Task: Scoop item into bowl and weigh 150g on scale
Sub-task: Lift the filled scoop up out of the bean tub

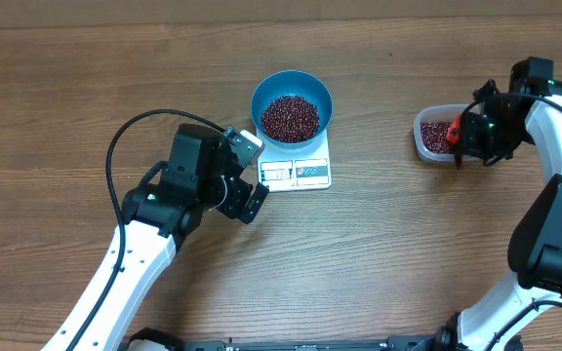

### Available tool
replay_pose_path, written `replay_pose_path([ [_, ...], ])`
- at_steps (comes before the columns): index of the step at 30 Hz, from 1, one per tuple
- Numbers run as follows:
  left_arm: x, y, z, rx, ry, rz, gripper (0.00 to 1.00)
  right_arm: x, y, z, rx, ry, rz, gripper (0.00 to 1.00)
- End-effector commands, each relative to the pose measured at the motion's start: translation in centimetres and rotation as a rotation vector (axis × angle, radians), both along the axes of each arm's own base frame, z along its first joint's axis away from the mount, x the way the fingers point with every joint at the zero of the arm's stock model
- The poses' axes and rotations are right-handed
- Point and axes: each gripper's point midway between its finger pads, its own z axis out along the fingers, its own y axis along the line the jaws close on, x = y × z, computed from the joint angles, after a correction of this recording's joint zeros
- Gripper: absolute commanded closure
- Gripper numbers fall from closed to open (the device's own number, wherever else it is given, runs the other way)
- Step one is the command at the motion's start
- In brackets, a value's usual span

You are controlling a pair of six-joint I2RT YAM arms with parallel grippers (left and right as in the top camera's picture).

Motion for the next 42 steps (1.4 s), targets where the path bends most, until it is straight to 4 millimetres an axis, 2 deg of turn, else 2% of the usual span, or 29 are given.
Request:
replay_pose_path([
  [1,0.1,0.2,-0.3,0.002,0.01,0.016,0.0,-0.4,2.6,-0.8,0.102,0.015,0.05,0.96],
  [13,0.1,0.2,-0.3,0.002,0.01,0.017,0.0,-0.4,5.2,0.6,0.268,-0.04,0.126,0.96],
  [20,0.1,0.2,-0.3,0.002,0.01,0.016,0.01,-0.2,4.4,1.1,0.316,-0.064,0.088,0.96],
  [32,0.1,0.2,-0.3,0.002,0.01,0.016,0.0,-0.2,1.5,2.6,0.441,-0.139,-0.007,0.96],
  [42,0.1,0.2,-0.3,0.002,0.01,0.016,0.0,-1.2,0.0,5.0,0.592,-0.236,-0.015,0.96],
])
